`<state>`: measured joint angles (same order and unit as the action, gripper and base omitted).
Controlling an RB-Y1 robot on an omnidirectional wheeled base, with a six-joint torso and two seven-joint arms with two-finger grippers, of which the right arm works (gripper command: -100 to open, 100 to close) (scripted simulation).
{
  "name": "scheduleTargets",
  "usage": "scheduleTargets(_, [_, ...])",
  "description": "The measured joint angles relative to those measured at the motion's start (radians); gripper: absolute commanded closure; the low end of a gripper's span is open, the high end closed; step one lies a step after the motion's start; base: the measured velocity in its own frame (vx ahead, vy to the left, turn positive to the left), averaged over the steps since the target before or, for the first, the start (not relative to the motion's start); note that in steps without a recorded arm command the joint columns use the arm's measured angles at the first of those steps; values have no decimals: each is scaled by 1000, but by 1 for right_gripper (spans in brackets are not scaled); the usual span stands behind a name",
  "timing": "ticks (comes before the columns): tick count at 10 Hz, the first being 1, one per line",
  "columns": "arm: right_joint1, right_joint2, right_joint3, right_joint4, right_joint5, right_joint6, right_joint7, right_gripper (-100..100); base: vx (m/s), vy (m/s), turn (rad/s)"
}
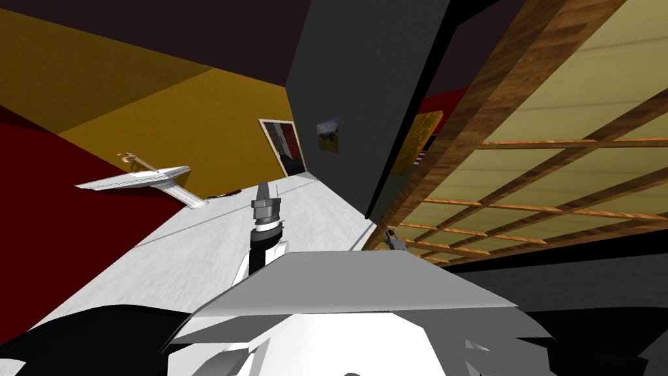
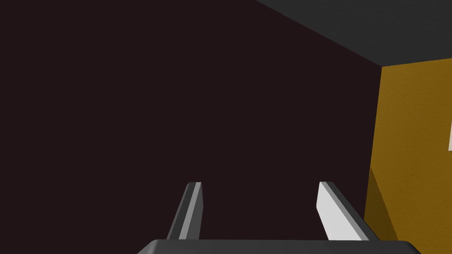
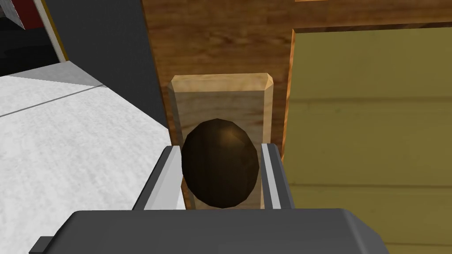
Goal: Pull the door open
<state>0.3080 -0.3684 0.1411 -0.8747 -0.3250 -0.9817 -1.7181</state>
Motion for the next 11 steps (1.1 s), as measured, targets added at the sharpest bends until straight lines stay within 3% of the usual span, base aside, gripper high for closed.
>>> scheduleTargets(6, [26,-41,37,16,23,-59,-48,100,-203,-29,112])
scheduleTargets(11, [26,-57,55,43,37,-95,-73,100,-166,-38,116])
